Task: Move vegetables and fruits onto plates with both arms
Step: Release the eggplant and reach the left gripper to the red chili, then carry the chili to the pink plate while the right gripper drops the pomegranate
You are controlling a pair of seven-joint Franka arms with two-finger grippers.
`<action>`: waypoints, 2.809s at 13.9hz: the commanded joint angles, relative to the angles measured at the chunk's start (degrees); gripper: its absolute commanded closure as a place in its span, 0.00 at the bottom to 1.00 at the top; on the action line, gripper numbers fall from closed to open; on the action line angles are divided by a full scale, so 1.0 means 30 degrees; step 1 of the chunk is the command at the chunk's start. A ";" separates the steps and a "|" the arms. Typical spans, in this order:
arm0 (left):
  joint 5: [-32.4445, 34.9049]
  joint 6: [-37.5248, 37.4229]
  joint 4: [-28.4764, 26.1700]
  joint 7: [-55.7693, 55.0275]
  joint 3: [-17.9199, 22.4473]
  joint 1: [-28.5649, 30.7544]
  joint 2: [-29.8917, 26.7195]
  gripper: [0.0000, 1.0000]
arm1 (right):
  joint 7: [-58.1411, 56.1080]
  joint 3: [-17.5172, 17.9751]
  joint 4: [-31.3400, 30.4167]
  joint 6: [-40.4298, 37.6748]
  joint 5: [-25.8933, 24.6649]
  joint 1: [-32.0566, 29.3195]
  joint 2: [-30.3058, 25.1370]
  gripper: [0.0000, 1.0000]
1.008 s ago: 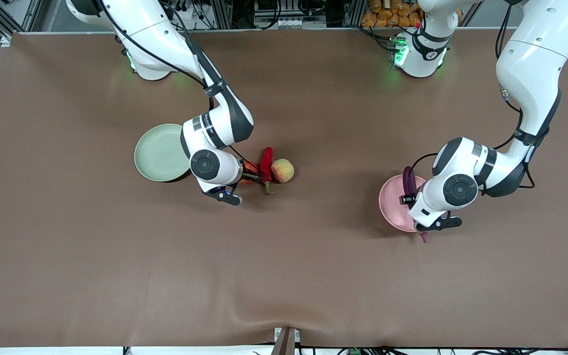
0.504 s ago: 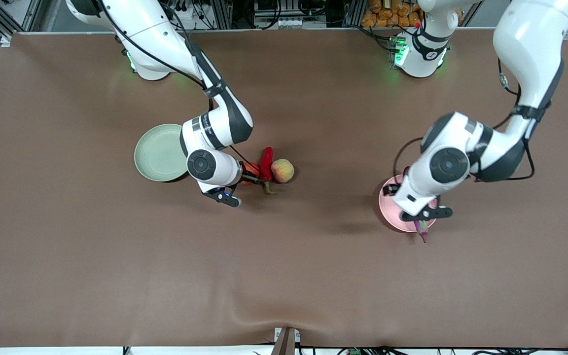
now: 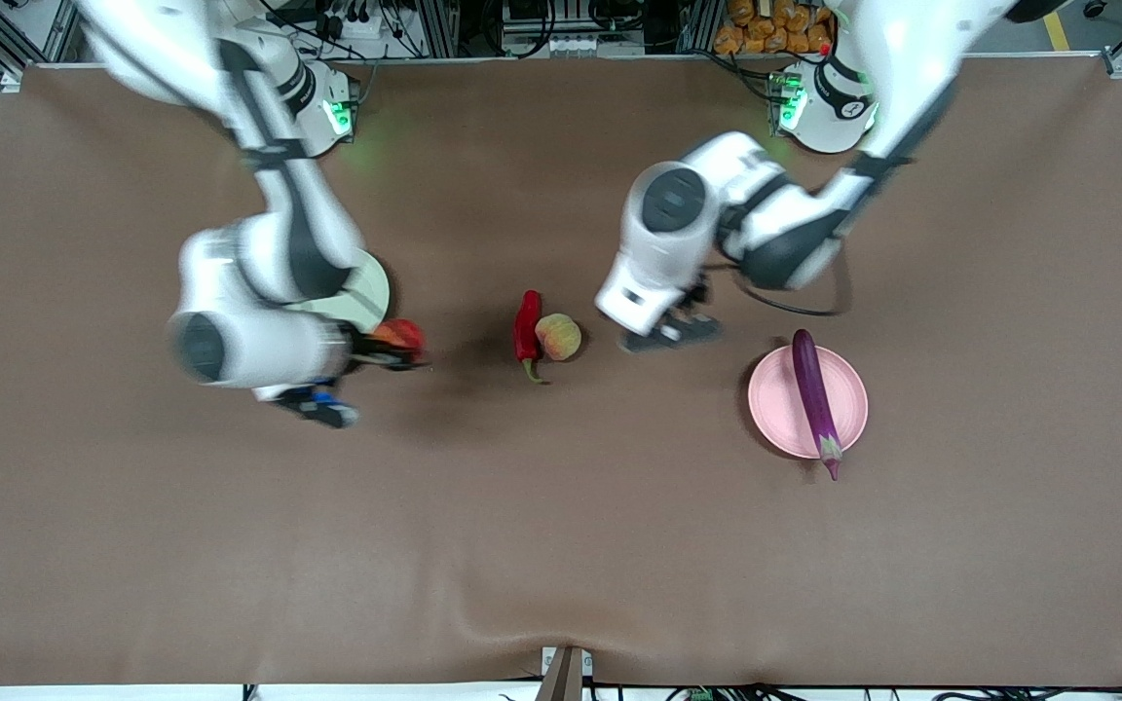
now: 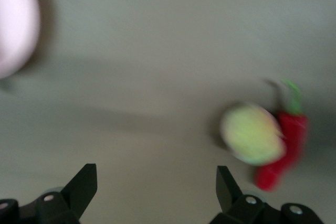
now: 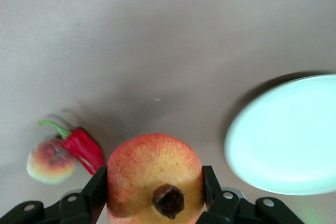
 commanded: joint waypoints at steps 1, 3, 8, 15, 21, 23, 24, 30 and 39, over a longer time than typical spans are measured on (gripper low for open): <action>0.1803 0.0707 0.1165 -0.2936 0.1839 -0.3858 0.1493 0.00 | -0.2002 0.0290 -0.0706 -0.1250 -0.2006 -0.1575 -0.1254 0.79; 0.2191 0.1522 0.3182 -0.2912 0.2987 -0.6349 0.3187 0.00 | -0.3931 0.0290 -0.0735 -0.1839 -0.3012 -0.2922 -0.1404 0.79; 0.2103 0.4247 0.6386 -0.2856 0.7180 -1.0812 0.6006 0.07 | -0.7106 0.0290 -0.3281 -0.0146 -0.4502 -0.4598 -0.1112 0.79; 0.2221 0.5659 0.6269 -0.2503 0.7651 -1.1136 0.7149 0.24 | -0.9975 0.0378 -0.6301 0.1850 -0.4334 -0.5741 -0.0233 0.77; 0.2016 0.5019 0.6066 -0.2882 0.7476 -1.0845 0.6218 1.00 | -1.0124 0.0437 -0.7619 0.1763 -0.2285 -0.5274 0.0119 0.73; 0.1552 0.2449 0.6123 -0.2825 0.7241 -1.0669 0.4668 1.00 | -1.0414 0.0437 -0.7678 0.1733 -0.2282 -0.5243 0.0382 0.43; 0.0822 0.1711 0.6094 -0.2738 0.7183 -1.0262 0.3646 1.00 | -1.0823 0.0437 -0.7679 0.1762 -0.2282 -0.5243 0.0441 0.14; -0.1146 -0.0932 0.5218 0.1615 0.6889 -0.3856 0.0679 1.00 | -1.0856 0.0262 -0.5315 -0.0895 -0.2340 -0.5564 -0.0465 0.00; -0.1149 -0.1314 0.3282 0.7516 0.6771 0.1871 0.1758 1.00 | -1.0798 0.0349 -0.0736 -0.3864 -0.2224 -0.4489 -0.0349 0.00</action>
